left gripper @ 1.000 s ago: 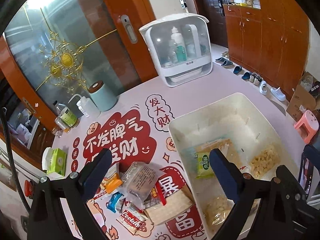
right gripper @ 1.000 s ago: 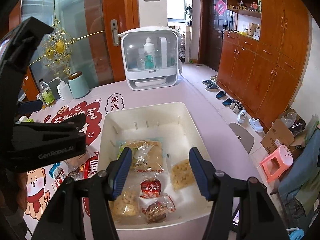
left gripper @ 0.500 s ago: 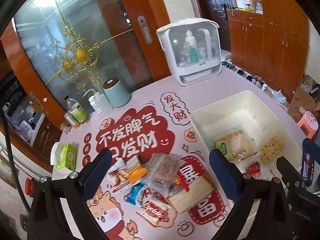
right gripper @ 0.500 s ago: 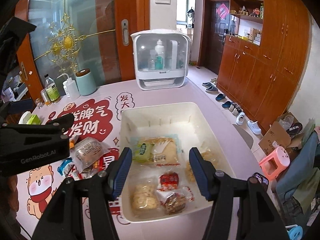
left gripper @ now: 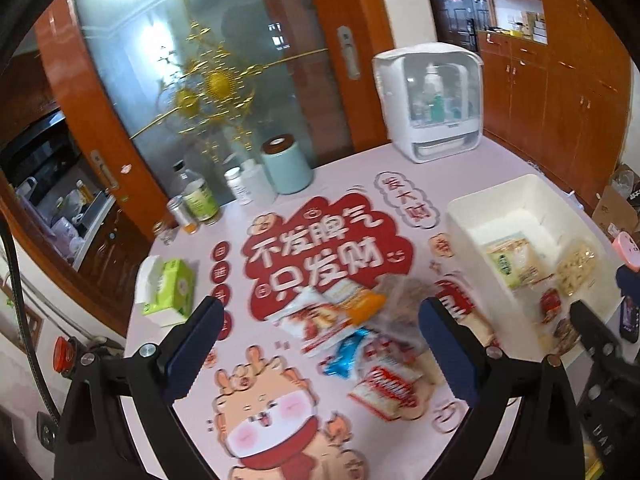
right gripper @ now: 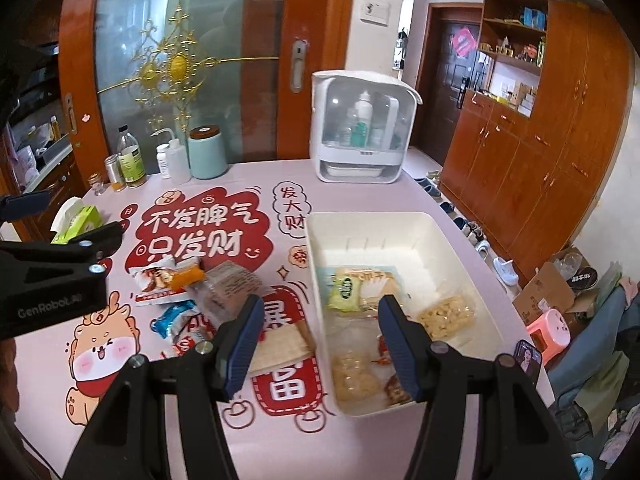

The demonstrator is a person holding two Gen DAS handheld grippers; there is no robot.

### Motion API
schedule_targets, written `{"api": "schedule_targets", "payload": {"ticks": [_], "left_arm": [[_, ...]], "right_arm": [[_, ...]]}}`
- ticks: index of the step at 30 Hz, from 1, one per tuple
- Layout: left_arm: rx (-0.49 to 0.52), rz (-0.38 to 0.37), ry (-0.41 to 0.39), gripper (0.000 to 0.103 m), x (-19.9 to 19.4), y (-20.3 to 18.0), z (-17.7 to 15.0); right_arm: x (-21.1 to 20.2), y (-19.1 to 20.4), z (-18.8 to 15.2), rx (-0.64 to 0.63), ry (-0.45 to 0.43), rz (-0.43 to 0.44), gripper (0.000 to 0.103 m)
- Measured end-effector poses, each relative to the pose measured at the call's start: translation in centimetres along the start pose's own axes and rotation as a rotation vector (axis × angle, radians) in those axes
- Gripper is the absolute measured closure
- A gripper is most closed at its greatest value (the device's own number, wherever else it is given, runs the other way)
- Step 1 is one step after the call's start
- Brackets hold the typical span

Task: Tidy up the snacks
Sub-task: 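Move both grippers back over the snack pile, then grasp the white-red bread bag with the left gripper while the right gripper grasps the orange OATS bar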

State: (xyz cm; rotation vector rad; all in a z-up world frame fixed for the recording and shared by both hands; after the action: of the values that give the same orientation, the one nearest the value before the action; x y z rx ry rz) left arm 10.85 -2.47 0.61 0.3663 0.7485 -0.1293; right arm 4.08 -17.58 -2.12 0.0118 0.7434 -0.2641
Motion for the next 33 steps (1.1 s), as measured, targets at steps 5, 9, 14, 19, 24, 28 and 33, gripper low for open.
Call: {"api": "schedule_targets", "payload": {"ticks": [5, 9, 14, 19, 24, 28, 33], "left_arm": [[-0.032, 0.030, -0.007, 0.006, -0.2, 5.7, -1.9], [-0.021, 0.067, -0.024, 0.006, -0.4, 9.4, -2.3], [-0.026, 0.098, -0.056, 0.006, -0.5, 13.6, -1.6], [-0.074, 0.076, -0.046, 0.005, 0.5, 16.1, -0.7], [-0.117, 0.028, 0.002, 0.005, 3.0, 16.4, -0.2], [-0.155, -0.007, 0.083, 0.005, 6.9, 15.6, -0.1], [-0.231, -0.042, 0.246, 0.005, 13.2, 14.6, -1.5]], "right_arm": [[-1.5, 2.8, 0.3, -0.022, -0.011, -0.001, 0.043], [-2.2, 4.7, 1.5, -0.047, -0.010, 0.020, 0.043], [-2.0, 5.7, 3.8, -0.039, 0.034, 0.077, 0.043], [0.1, 6.0, 6.5, -0.008, 0.135, 0.156, 0.043], [4.0, 7.9, 8.4, -0.058, 0.244, 0.244, 0.043], [8.6, 10.9, 9.0, -0.142, 0.323, 0.289, 0.043], [15.1, 15.0, 8.1, -0.253, 0.435, 0.355, 0.043]]}}
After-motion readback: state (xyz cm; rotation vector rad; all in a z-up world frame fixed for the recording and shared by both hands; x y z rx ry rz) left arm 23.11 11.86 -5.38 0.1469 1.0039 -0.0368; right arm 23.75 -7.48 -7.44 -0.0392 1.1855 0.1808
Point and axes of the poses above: each gripper's, at about its wrist camera, not at the fingertips, and x roughly the way its jaws point, y to its left, z to its top, the point moved 1 cm from there along x, roughly the way its jaws point, and after that the axes turned 3 degrees about x, right-handed, at the moved point
